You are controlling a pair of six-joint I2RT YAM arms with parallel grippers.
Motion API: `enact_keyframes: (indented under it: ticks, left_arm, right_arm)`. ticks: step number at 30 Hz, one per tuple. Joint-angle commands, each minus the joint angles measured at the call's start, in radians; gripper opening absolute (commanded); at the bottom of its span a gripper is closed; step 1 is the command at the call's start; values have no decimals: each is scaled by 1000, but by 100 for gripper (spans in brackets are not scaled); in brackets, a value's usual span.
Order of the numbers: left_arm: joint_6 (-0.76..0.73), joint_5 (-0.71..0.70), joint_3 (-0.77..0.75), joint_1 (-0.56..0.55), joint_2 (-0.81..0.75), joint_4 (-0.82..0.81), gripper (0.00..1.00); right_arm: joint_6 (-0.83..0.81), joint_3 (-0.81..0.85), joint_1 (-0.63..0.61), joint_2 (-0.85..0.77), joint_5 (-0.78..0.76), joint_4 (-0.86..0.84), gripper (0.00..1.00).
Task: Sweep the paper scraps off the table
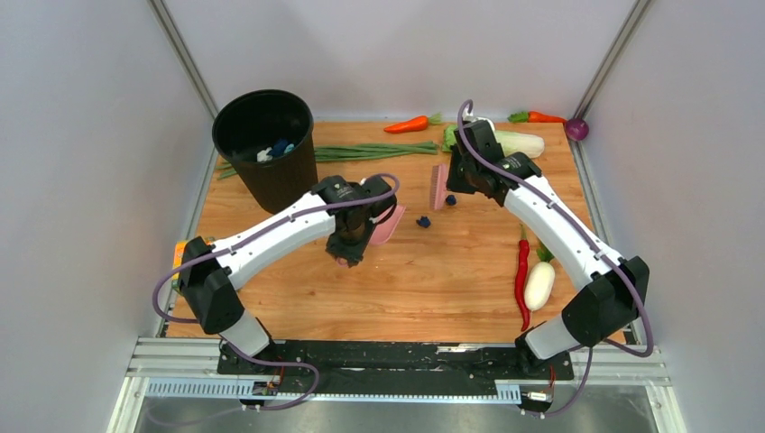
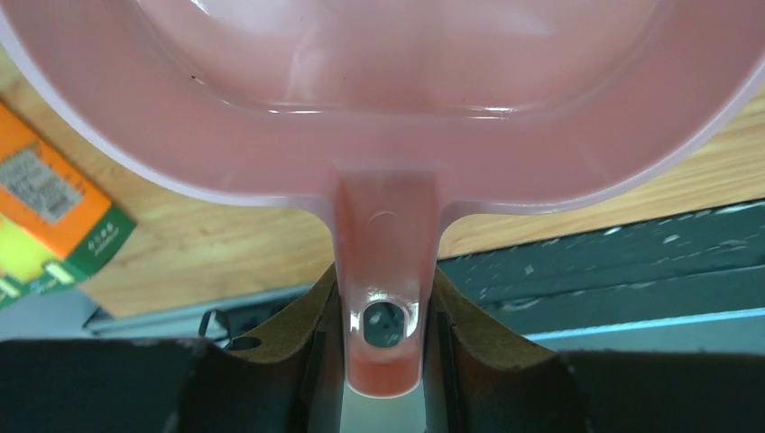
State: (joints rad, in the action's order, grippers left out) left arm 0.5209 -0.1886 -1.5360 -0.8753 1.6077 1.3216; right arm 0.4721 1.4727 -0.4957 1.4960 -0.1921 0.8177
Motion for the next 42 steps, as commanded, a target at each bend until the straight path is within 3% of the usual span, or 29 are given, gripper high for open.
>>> enact_keyframes:
  ticks: [1,8,20,29,33,42]
  left_arm:
    - [-12,27,167,-14,-83,-16,0]
    - [-88,126,269,-31,-37,-93,0]
    - [-231,202,189,-37,164,-116,0]
    - [-315,202,38,-36,325,-75,0]
    - [-276,250,5,-22,377,-73,0]
    - [-269,129,-41,-19,454,-68,0]
  right_arm:
    - [-53,12,5,7,16,-49,0]
    - [-136,40,3,78,20,-68,0]
    - [-217,113,3,201,29,-55,0]
    - [-207,100,-10,230,175,0,0]
    - [-199,127,-9,222,268,84,0]
    - [-54,127,-17,239,488,113,0]
